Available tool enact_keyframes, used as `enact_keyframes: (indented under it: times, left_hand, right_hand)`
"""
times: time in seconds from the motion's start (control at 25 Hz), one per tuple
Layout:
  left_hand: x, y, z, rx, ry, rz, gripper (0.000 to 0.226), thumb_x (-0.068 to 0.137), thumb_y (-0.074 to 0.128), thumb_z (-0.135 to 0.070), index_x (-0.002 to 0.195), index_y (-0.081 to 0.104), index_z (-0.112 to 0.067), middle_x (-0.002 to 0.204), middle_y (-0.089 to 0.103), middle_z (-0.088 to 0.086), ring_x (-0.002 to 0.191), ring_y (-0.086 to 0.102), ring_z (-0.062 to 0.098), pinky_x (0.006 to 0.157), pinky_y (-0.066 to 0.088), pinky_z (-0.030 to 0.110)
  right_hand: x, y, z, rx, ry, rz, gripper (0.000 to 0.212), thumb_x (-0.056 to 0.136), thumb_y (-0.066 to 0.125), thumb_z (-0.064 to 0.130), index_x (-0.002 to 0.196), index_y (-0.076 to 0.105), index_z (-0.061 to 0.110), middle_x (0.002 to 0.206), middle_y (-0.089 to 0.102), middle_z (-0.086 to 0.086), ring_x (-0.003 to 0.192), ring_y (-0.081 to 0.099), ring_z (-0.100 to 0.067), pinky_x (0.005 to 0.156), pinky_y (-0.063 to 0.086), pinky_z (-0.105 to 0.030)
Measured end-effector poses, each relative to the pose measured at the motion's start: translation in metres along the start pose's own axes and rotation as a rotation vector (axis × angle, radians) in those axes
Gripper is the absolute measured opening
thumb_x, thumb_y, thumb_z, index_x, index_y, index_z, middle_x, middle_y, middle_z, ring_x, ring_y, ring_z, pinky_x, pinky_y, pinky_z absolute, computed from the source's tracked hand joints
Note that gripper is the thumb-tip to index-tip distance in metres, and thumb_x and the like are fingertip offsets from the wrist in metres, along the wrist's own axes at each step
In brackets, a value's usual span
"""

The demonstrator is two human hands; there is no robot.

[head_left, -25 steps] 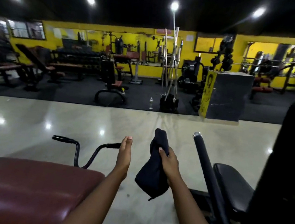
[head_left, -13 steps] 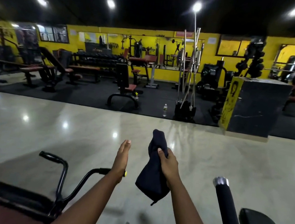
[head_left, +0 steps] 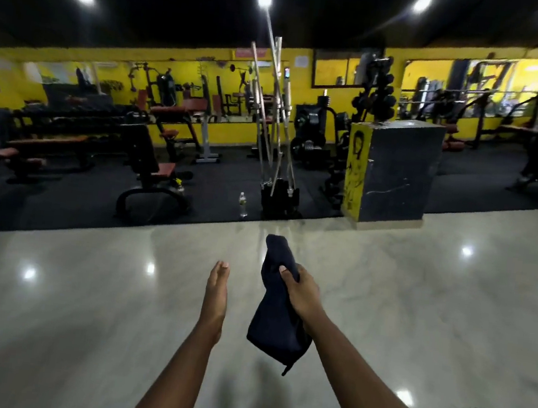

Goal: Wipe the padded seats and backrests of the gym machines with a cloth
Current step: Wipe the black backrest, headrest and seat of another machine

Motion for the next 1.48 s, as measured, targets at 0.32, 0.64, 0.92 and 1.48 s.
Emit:
enact_keyframes:
  times: [0.32,0.64,0.92,1.48]
  left_hand:
    - [0.24,0.169,-0.01,0.003,-0.019,0.189,0.053,0.1,0.031,-0.043,0.148,0.026,-0.023,0.154,0.029,-0.002,0.142,0.026,0.015,0.113,0.018,0.032]
    - [0.4,0.362,-0.017,0.003,-0.029,0.439,0.053,0.1,0.029,-0.043,0.149,0.025,-0.024,0.155,0.025,-0.005,0.142,0.024,0.013,0.113,0.017,0.032]
    - [0.537,0.59,-0.019,-0.001,0.028,0.682,0.05,0.101,0.033,-0.034,0.148,0.023,-0.02,0.153,0.03,0.0,0.14,0.028,0.016,0.102,0.023,0.026]
    - [0.546,1.114,-0.021,-0.014,0.022,1.304,0.052,0.099,0.034,-0.042,0.147,0.029,-0.023,0.153,0.031,-0.003,0.14,0.029,0.014,0.103,0.02,0.025]
  right_hand:
    - [0.247,-0.08,-0.035,0.027,0.031,-0.217,0.024,0.097,0.044,0.035,0.101,0.056,0.015,0.093,0.061,-0.003,0.085,0.054,-0.019,0.06,0.037,-0.024]
    - [0.439,-0.19,-0.083,0.028,0.079,-0.396,0.022,0.093,0.048,0.042,0.099,0.058,0.024,0.095,0.066,-0.006,0.09,0.061,-0.026,0.082,0.05,-0.045]
    - [0.594,-0.344,-0.128,-0.008,0.166,-0.676,0.023,0.094,0.049,0.038,0.105,0.059,0.021,0.098,0.066,-0.008,0.088,0.062,-0.026,0.083,0.051,-0.043]
    - [0.692,-0.745,-0.228,-0.02,0.287,-1.228,0.03,0.094,0.049,0.037,0.116,0.058,0.017,0.102,0.064,-0.01,0.092,0.06,-0.027,0.072,0.045,-0.033]
Point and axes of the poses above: each hand's wrist, its own x-axis towards the middle knuckle, its own y-axis out of the palm, z = x × y, the point moved 7 cm from there along x, towards the middle knuckle
